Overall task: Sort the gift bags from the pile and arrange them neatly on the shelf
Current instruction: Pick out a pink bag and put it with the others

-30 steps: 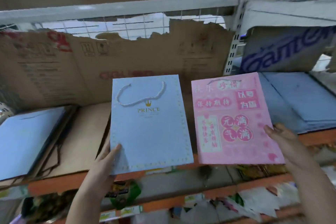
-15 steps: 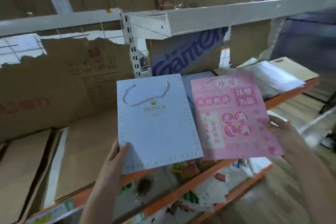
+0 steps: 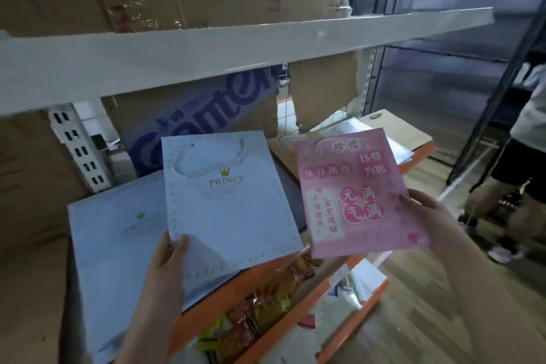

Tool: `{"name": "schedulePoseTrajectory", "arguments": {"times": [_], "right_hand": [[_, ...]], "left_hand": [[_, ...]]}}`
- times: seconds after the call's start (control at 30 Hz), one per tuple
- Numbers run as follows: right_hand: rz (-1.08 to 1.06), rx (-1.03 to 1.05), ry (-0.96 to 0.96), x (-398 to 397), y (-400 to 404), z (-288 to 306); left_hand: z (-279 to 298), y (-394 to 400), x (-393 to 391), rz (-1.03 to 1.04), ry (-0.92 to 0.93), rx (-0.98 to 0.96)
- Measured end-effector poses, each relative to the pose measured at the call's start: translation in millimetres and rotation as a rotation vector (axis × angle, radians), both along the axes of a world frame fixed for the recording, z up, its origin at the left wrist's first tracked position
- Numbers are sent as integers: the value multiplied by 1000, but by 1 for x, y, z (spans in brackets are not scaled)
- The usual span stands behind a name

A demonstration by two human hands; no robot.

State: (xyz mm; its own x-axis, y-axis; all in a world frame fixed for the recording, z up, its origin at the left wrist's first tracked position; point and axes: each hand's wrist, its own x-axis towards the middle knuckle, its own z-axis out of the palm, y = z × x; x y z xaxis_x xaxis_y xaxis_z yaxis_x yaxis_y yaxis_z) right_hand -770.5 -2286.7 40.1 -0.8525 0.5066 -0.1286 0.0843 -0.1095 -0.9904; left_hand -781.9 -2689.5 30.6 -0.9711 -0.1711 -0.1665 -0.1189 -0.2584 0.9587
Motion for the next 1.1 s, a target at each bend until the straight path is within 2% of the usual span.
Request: {"name": "schedulePoseTrajectory", "arguments": {"times": [0.1,0.27,0.47,0.6,0.87,1.1], "right_hand": [[-22,95,-63,-38,31,-5],[70,153,-85,-92,58,-2],[231,117,-104,-156,62,2],[356,322,-108,-190,54,-1],[481,787,-38,-215,45,-9],[609,955,-67,-215,49,-11]], "left_hand": [[0,22,-21,70,13,-143],[-7,44,-40,176,-18,-410],[3,77,-46,428,-77,-690],[0,102,-48,519,-136,-865],[-6,134,-52,637,-424,-1352],[-21,145,-53,711,-500,-1467]]}}
